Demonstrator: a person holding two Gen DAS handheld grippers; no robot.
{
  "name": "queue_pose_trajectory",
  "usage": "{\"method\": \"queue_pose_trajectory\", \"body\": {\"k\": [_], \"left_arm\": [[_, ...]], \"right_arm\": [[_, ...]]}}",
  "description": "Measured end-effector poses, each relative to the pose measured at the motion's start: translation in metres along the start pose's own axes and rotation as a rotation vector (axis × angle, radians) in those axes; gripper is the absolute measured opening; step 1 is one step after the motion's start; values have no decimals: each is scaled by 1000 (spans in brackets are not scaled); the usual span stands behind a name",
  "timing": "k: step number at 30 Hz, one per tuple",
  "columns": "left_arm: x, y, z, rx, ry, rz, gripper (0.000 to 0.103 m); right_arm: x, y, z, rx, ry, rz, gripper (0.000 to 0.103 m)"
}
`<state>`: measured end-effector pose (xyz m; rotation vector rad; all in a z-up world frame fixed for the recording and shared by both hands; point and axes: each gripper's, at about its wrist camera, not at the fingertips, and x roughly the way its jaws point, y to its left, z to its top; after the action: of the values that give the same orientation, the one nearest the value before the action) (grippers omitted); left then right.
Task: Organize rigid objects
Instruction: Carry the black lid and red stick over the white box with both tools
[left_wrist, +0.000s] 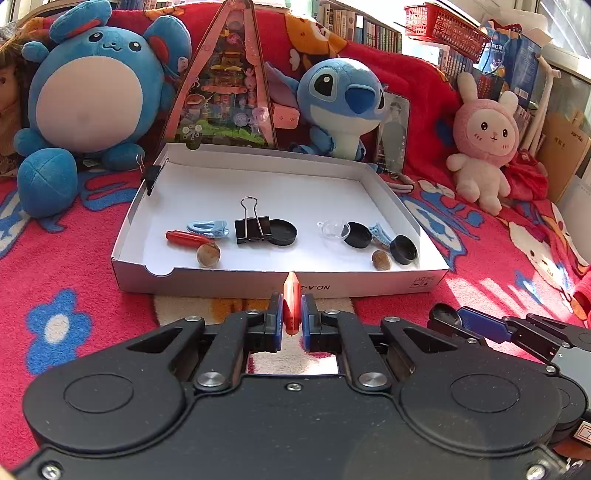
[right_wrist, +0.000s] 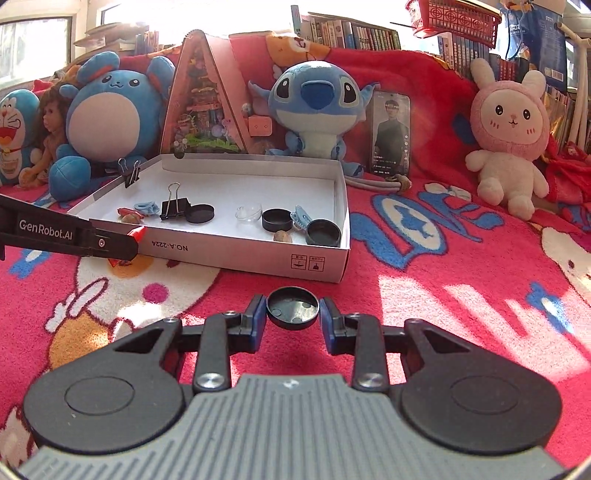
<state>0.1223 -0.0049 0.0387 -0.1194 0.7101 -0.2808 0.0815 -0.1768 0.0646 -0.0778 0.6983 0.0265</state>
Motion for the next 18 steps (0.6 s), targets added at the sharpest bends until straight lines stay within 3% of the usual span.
{"method": "queue_pose_trajectory", "body": {"k": [18], "left_arm": [[13,38,37,-63,-46,53,10]], "right_arm": [[17,-9,39,13,-41,-7,37]]}}
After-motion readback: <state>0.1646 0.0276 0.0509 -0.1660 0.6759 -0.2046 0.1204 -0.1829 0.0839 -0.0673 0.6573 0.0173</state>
